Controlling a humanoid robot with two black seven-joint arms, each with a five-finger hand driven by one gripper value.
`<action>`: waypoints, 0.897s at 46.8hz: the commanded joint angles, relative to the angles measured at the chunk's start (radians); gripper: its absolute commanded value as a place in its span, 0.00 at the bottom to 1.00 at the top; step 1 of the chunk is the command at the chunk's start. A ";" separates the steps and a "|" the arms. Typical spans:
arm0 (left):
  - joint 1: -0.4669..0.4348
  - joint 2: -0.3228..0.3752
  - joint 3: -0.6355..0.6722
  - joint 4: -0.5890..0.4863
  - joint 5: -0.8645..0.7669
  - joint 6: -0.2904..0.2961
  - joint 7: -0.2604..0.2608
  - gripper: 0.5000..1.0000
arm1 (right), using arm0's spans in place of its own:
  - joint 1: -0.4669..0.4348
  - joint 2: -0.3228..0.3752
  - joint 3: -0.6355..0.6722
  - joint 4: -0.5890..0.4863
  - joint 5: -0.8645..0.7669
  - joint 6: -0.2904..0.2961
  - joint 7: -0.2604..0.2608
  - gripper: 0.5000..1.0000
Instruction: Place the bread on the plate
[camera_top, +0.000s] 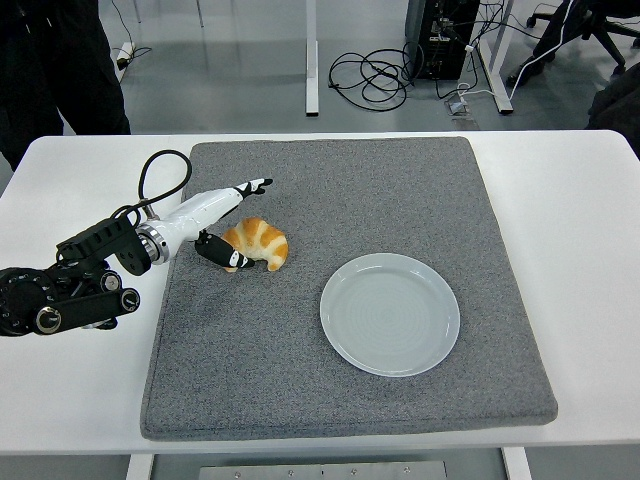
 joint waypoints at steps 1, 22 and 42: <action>-0.003 -0.004 -0.002 0.003 0.001 0.000 0.000 0.95 | 0.000 0.000 0.000 0.000 0.000 0.000 0.000 1.00; 0.000 -0.024 -0.012 0.006 -0.010 0.001 -0.009 0.95 | 0.000 0.000 0.000 0.000 0.000 0.000 0.000 1.00; 0.019 -0.025 -0.006 0.012 -0.002 0.033 -0.009 0.95 | 0.000 0.000 0.000 0.000 0.000 0.000 0.000 1.00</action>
